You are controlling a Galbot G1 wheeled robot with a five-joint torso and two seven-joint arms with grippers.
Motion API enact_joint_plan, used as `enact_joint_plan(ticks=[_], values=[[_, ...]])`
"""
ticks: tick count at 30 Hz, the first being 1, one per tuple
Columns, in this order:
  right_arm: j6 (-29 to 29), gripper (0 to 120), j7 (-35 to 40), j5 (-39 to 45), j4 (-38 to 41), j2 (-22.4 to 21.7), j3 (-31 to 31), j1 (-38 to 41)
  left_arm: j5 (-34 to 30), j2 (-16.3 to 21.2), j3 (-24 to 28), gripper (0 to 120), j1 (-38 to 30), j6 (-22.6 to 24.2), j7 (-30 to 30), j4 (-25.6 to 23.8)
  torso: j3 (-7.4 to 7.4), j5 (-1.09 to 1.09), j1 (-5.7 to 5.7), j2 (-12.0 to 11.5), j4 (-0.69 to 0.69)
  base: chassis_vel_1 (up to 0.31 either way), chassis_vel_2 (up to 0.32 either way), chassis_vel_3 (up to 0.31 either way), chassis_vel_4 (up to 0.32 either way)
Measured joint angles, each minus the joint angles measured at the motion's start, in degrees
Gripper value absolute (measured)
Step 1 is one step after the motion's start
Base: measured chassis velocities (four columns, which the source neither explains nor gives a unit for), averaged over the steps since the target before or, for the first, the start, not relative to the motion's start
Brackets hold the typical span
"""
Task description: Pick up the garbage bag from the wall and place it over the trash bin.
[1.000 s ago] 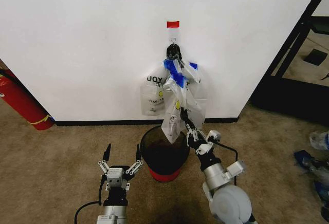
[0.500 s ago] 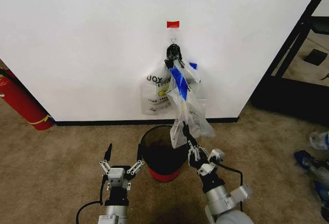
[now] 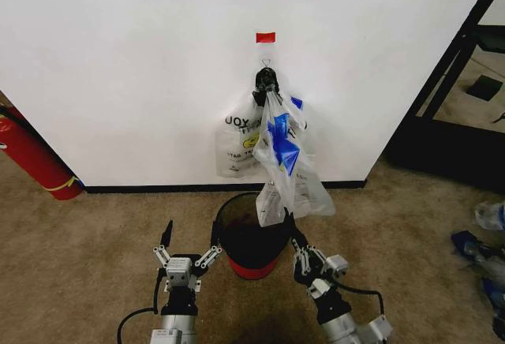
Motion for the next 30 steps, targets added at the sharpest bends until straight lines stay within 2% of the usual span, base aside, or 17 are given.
enact_joint_plan(ticks=[18,22,30], values=[[10.3,0,-0.2,-5.4,-3.5,1.8,0.0,-4.4,-0.7,0.2,0.1,100,-0.7,0.1,0.0,0.5,0.00,0.00,0.00,0.0,0.00,0.000,0.000,0.000,0.000],[12.6,0,-0.2,-7.0,-3.9,1.8,0.1,-4.8,-0.7,0.2,0.1,100,-0.6,0.1,0.1,0.5,0.00,-0.06,0.00,0.0,0.04,0.000,0.000,0.000,0.000],[15.2,0,-0.2,-8.9,-4.3,1.7,0.5,-5.7,-0.7,0.1,0.3,100,-0.7,0.1,0.0,0.8,0.00,-0.09,0.00,0.0,0.02,0.000,0.000,0.000,0.000]])
